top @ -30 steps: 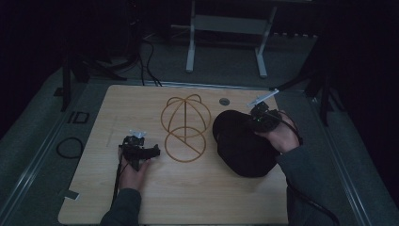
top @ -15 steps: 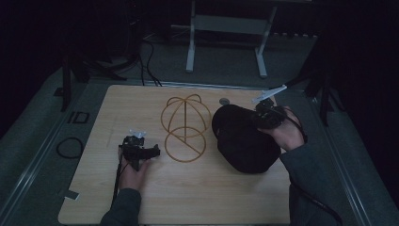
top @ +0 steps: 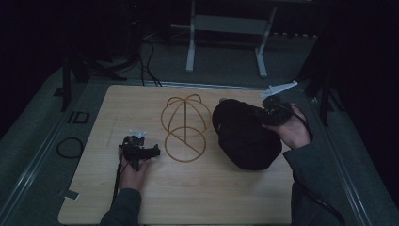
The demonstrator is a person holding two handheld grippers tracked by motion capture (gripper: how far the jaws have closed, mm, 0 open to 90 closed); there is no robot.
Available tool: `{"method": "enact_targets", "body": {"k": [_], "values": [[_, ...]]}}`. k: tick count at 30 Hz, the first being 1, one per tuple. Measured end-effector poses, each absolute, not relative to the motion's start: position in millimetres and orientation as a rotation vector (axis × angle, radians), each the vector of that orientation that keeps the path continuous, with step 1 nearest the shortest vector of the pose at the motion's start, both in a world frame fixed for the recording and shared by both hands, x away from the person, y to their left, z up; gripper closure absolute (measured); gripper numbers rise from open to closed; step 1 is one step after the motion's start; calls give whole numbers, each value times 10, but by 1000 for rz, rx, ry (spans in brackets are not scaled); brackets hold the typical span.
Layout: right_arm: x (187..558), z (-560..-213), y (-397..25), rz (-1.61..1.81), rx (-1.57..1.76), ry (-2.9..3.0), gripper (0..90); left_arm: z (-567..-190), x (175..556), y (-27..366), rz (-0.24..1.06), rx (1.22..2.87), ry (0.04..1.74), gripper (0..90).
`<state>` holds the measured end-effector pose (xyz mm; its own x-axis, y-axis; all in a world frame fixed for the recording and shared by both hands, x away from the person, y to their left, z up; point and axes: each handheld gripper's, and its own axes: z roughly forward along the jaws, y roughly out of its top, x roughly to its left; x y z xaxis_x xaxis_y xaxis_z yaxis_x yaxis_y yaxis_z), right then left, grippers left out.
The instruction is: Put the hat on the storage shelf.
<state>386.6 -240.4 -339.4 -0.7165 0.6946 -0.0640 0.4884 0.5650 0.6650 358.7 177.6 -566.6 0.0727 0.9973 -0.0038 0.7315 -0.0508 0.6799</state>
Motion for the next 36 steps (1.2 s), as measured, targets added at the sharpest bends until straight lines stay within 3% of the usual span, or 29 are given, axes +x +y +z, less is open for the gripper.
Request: {"method": "enact_targets", "body": {"k": [36], "values": [[3884,-3078,-2583,1181,959,2432,863,-5665,3588,1773,665,1840,1710,7]]}}
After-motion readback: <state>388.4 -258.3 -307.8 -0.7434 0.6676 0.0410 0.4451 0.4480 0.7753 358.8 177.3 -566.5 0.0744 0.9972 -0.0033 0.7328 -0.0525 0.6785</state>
